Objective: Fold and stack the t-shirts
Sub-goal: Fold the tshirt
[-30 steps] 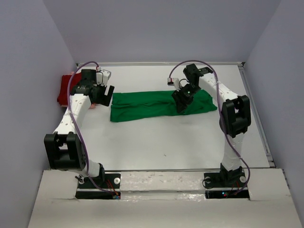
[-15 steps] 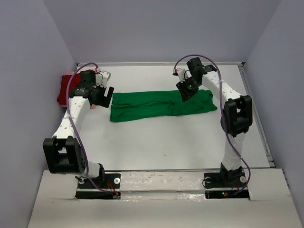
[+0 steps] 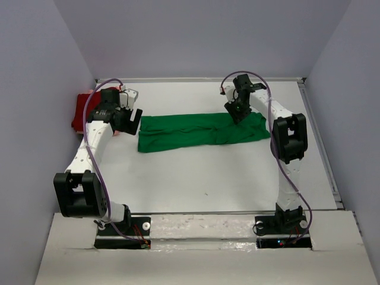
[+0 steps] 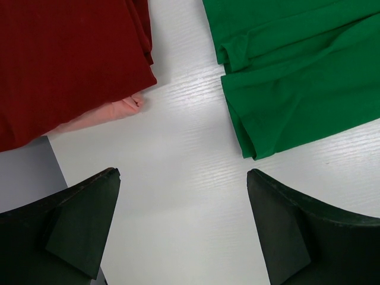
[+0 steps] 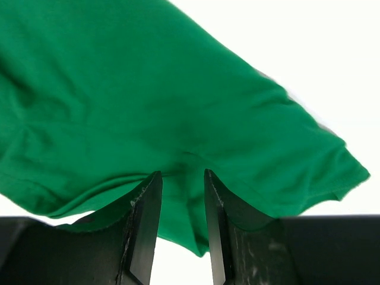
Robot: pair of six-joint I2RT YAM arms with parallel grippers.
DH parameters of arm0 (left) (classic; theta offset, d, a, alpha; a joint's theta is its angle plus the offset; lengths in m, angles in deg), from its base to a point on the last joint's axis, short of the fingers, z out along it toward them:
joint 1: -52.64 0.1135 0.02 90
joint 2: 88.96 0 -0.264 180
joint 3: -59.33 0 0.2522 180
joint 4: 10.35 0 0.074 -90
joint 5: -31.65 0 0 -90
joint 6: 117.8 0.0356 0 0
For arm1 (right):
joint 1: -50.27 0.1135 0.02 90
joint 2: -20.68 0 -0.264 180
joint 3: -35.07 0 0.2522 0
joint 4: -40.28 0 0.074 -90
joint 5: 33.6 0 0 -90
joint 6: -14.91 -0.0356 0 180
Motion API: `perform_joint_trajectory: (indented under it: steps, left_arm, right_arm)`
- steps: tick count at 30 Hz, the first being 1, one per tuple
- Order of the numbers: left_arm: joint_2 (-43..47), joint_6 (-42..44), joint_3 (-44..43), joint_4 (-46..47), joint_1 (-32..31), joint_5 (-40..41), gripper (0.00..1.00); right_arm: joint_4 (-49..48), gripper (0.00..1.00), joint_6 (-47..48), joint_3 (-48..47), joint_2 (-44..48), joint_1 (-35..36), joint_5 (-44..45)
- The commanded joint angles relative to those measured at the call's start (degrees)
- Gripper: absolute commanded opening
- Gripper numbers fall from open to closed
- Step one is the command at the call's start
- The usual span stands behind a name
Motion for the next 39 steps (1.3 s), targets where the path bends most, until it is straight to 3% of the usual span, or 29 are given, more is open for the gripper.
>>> perform_joint_trajectory:
  steps: [1,18,21,22,23,35,36,37,39]
  left_arm:
    - [0.5,0.3,0.0,0.5,-0.1,-0.3,0.99]
    - [0.6,0.1,-0.2,0.5,-0.1,-0.6,0.99]
    - [0.6,0.1,-0.3,0.5,-0.1,-0.7,0.99]
    - [0.5,0.1,-0.3,0.5,-0.1,-0.7,0.99]
    - [0.6,0.1,-0.3,0.5,-0.1,-0.7,0.99]
    - [0.8,0.1,-0.4,0.4,-0.1,-1.0,0.99]
    - [0.9,0.1,-0.3,0.5,-0.1,-1.0,0.99]
    - [0.9,0.1,-0.2,0.5,-0.1,-0.9,0.99]
    - [1.0,0.1,-0.1,0.5,-0.1,-0.8,0.99]
  right_arm:
    - [-2.8,0.40,-0.7,0.2,1.8,-0.7,3.2]
    - [-3.4,0.39,-0.4,6.5,5.5,-1.7,3.0]
    - [-3.1,0.30,-0.4,6.5,5.7,-1.7,3.1]
    - [-2.9,0.10,-0.4,6.3,5.7,-1.7,3.2]
    - [-2.5,0.00,-0.4,6.1,5.8,-1.7,2.9]
    - [-0.1,0.00,0.0,6.7,9.1,-1.7,3.2]
    - [0.1,0.02,0.2,6.8,9.1,-1.7,3.1]
    - [0.2,0.10,0.2,6.7,8.7,-1.7,3.2]
    - [0.3,0.13,0.3,6.8,8.3,-1.7,3.3]
